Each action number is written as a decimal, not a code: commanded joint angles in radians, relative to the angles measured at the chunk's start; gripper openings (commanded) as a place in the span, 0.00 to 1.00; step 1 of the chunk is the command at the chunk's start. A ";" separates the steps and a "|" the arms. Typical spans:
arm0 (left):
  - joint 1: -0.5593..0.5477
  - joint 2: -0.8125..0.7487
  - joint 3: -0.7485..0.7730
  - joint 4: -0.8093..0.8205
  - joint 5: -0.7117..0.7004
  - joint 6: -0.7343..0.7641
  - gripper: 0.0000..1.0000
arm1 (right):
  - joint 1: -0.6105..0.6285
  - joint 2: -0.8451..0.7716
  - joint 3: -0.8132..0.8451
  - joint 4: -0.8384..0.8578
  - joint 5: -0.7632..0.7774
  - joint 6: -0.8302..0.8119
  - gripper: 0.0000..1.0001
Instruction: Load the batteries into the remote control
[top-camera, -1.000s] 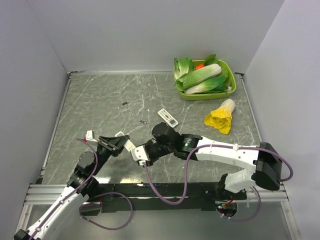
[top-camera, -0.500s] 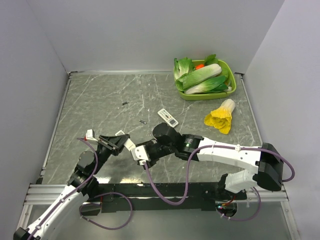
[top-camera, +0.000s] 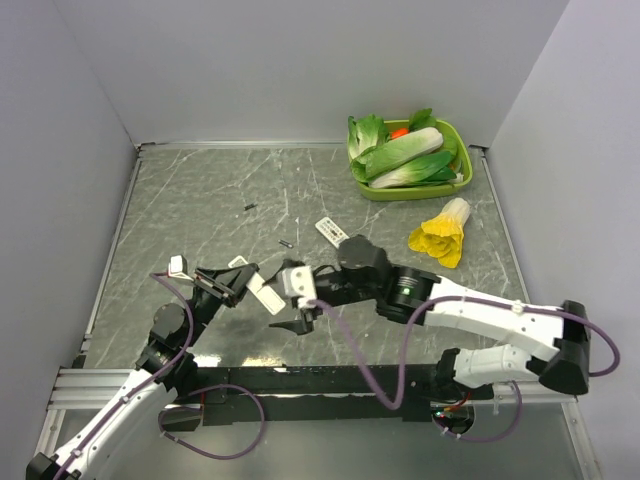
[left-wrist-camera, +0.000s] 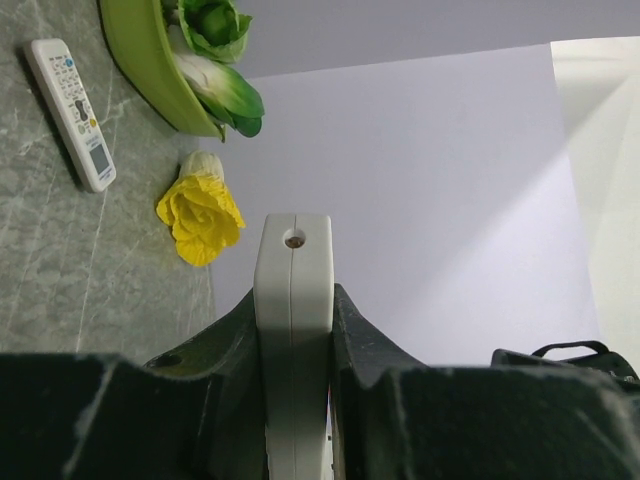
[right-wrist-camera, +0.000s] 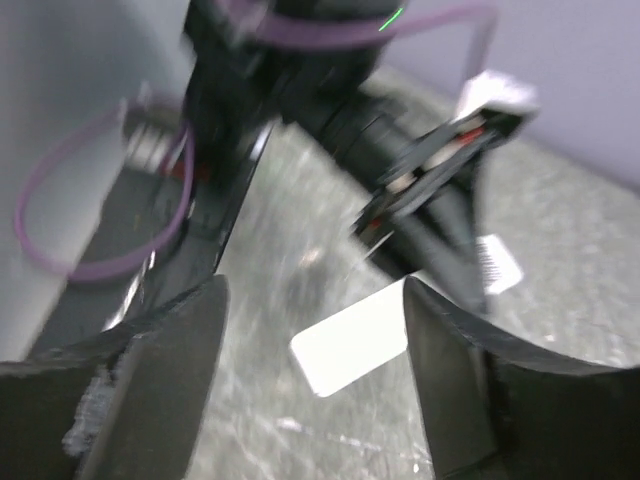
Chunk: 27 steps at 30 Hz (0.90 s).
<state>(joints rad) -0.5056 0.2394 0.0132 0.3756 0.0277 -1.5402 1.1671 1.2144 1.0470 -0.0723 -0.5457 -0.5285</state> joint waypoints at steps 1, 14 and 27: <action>-0.002 -0.009 0.008 0.092 -0.015 -0.003 0.05 | 0.002 -0.116 -0.031 0.196 0.163 0.346 0.86; -0.002 0.000 -0.005 0.146 -0.018 -0.004 0.04 | -0.003 -0.090 -0.122 0.104 0.648 1.163 1.00; -0.002 -0.003 -0.012 0.183 -0.025 -0.034 0.04 | -0.007 0.014 -0.214 0.292 0.569 1.308 0.82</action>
<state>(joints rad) -0.5056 0.2394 0.0132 0.4736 0.0196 -1.5444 1.1664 1.2198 0.8501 0.1028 0.0536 0.7071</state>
